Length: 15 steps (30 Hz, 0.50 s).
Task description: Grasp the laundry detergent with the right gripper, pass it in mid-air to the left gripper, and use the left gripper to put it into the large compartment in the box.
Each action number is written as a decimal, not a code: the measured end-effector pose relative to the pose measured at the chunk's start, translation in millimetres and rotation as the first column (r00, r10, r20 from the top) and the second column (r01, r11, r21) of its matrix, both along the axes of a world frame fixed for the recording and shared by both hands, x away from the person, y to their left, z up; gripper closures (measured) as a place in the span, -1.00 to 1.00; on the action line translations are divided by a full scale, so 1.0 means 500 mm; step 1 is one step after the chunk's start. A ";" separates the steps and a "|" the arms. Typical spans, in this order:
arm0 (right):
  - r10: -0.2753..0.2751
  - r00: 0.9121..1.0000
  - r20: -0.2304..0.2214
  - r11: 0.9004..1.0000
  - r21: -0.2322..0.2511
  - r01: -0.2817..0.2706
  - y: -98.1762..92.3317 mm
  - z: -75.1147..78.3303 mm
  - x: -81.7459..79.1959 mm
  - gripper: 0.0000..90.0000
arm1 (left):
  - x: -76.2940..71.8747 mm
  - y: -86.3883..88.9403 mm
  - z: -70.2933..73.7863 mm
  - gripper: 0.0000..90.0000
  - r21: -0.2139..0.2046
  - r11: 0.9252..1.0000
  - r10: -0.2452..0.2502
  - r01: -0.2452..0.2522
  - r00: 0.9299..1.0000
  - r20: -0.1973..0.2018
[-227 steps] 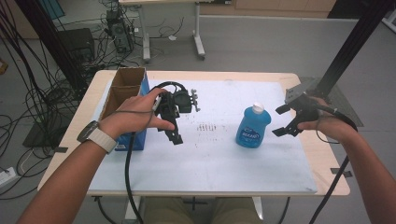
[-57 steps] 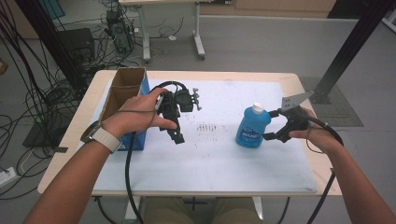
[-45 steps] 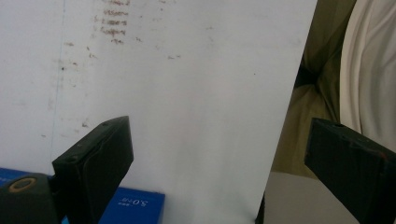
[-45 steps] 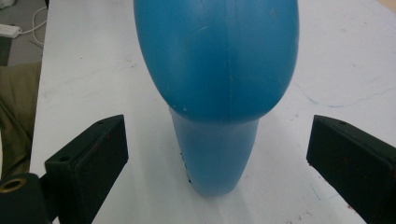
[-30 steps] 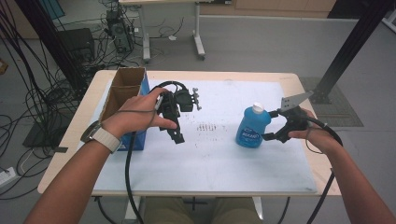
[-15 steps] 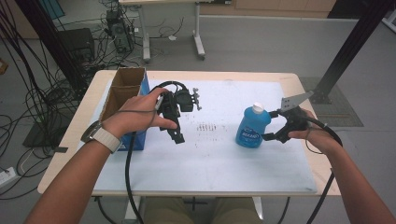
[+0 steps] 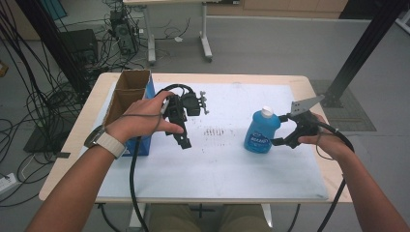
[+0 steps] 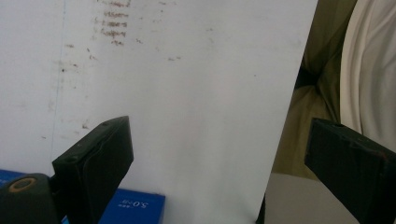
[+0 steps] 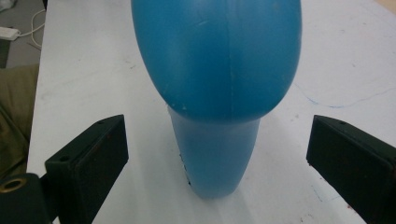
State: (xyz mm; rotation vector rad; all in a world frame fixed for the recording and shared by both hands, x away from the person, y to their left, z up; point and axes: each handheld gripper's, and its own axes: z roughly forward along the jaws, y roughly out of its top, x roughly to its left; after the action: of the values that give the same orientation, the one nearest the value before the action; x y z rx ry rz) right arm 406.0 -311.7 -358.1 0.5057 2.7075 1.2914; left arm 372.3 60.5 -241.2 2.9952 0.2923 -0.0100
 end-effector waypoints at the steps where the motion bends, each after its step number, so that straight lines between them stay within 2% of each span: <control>1: 0.000 1.000 0.000 1.000 0.002 0.000 0.000 -0.001 0.000 -0.88 | 0.000 0.000 0.000 -0.81 -0.002 1.000 0.000 0.000 1.000 0.001; 15: -0.008 1.000 0.020 1.000 0.023 0.008 0.009 -0.011 0.001 -0.88 | 0.001 -0.002 -0.001 -0.81 0.002 1.000 -0.004 0.004 1.000 0.001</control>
State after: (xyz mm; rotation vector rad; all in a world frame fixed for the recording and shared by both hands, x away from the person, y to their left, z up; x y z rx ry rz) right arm 406.5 -307.3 -363.6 0.5021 2.6747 1.3194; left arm 373.0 59.5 -241.5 2.9979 0.2870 -0.0081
